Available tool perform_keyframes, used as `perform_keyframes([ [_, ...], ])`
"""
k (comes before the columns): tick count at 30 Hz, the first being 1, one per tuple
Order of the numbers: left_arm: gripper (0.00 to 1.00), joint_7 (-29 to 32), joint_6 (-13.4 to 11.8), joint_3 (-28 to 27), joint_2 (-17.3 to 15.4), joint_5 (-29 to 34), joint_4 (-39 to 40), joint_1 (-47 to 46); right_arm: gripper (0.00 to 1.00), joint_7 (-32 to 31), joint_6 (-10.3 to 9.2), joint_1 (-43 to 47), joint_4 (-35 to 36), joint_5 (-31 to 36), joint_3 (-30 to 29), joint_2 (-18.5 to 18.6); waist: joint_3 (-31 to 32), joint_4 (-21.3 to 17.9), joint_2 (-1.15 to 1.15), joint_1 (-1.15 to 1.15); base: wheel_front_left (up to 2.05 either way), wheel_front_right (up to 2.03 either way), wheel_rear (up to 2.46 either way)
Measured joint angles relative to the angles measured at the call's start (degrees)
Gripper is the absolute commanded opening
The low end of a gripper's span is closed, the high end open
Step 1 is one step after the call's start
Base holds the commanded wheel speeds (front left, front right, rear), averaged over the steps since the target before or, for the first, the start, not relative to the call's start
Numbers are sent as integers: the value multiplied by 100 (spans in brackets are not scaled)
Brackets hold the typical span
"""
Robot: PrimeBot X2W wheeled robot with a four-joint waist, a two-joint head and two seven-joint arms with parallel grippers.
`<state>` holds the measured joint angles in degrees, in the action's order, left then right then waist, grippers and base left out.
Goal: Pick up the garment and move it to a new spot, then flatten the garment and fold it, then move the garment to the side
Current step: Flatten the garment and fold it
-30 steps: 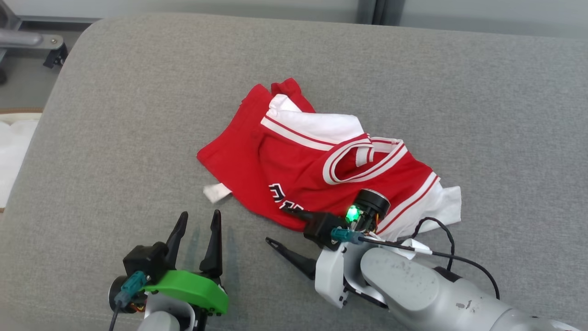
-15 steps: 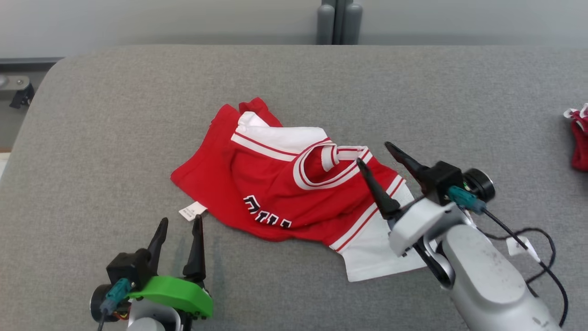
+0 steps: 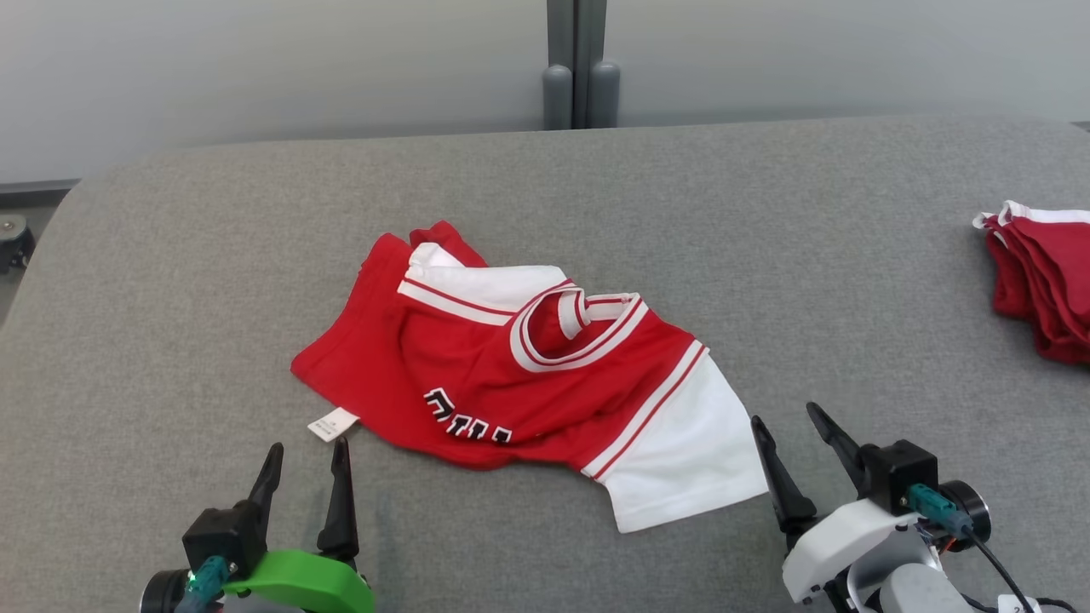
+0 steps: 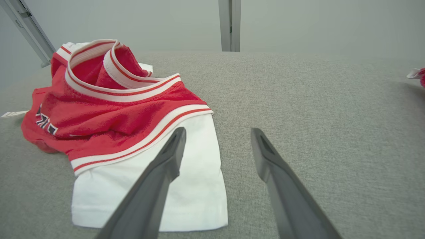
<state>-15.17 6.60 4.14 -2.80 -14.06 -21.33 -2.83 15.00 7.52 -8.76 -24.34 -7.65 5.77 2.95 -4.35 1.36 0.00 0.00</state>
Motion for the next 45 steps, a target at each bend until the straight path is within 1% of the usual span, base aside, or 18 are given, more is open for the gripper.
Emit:
perform_keyframes([
  [3, 100, 0, -32, 20, 0, 0, 55, 31, 100, 0, 0, 101, 0, -36, 75, -7, 17, -40, 0, 0, 0, 0, 0],
  [7, 100, 1, -52, 80, 0, 0, 83, 24, 100, 0, 0, 3, -4, -33, 292, -8, -49, -15, 0, 0, 0, 0, 0],
  [14, 100, 0, -46, 176, 0, -45, 154, -215, 100, 0, 0, -1112, -185, -33, 1215, -14, -334, 117, 0, 0, 0, 0, 0],
  [17, 100, 1, -21, 253, 0, -105, 152, -311, 100, 0, 0, -1771, -508, -158, 1570, -16, -494, 218, 0, 0, 0, 0, 0],
  [19, 100, 1, -7, 300, 0, -154, 151, -375, 100, -18, 0, -2096, -808, -385, 1724, -18, -575, 306, 0, 0, 0, 0, 0],
  [22, 100, 1, 2, 361, 0, -168, 132, -456, 100, -70, 0, -2610, -1216, -486, 1946, -14, -689, 458, 0, 0, 0, 0, 0],
  [26, 100, 1, 20, 407, -1, -232, 144, -555, 100, -86, 0, -2936, -1760, -652, 2237, -16, -827, 675, 0, 0, 0, 0, 0],
  [27, 100, 0, 20, 410, 0, -263, 148, -584, 42, -86, 0, -2983, -1867, -730, 2293, -16, -860, 730, 0, 0, 0, 0, 0],
  [28, 100, 1, 21, 409, -1, -265, 154, -603, 16, -83, 0, -3022, -1948, -782, 2334, -16, -885, 771, 0, 0, 0, 0, 0],
  [29, 100, 0, 21, 410, -1, -272, 158, -607, 0, -77, 0, -3077, -2051, -805, 2369, -13, -917, 821, 0, 0, 0, 0, 0],
  [32, 100, 1, 27, 410, -1, -301, 168, -608, 0, -34, 0, -3273, -2265, -721, 2216, -10, -1013, 924, 0, 0, 0, 0, 0],
  [35, 100, 1, 37, 431, -1, -323, 179, -639, 0, -16, 0, -3515, -2407, -620, 1913, 193, -1112, 999, 0, 0, 0, 0, 0],
  [40, 100, 1, 46, 513, -1, -376, 199, -805, 0, -1, 0, -4357, -2526, -244, 1391, 864, -1304, 1113, 0, 0, 0, 0, 0],
  [43, 100, 1, 46, 572, -1, -409, 192, -865, 0, -3, 0, -4799, -2742, 21, 1129, 1194, -1396, 1191, 0, 0, 0, 0, 0],
  [45, 100, 1, 51, 614, -1, -419, 191, -898, 0, -10, 0, -5119, -2906, 243, 924, 1344, -1459, 1238, 0, 0, 0, 0, 0],
])
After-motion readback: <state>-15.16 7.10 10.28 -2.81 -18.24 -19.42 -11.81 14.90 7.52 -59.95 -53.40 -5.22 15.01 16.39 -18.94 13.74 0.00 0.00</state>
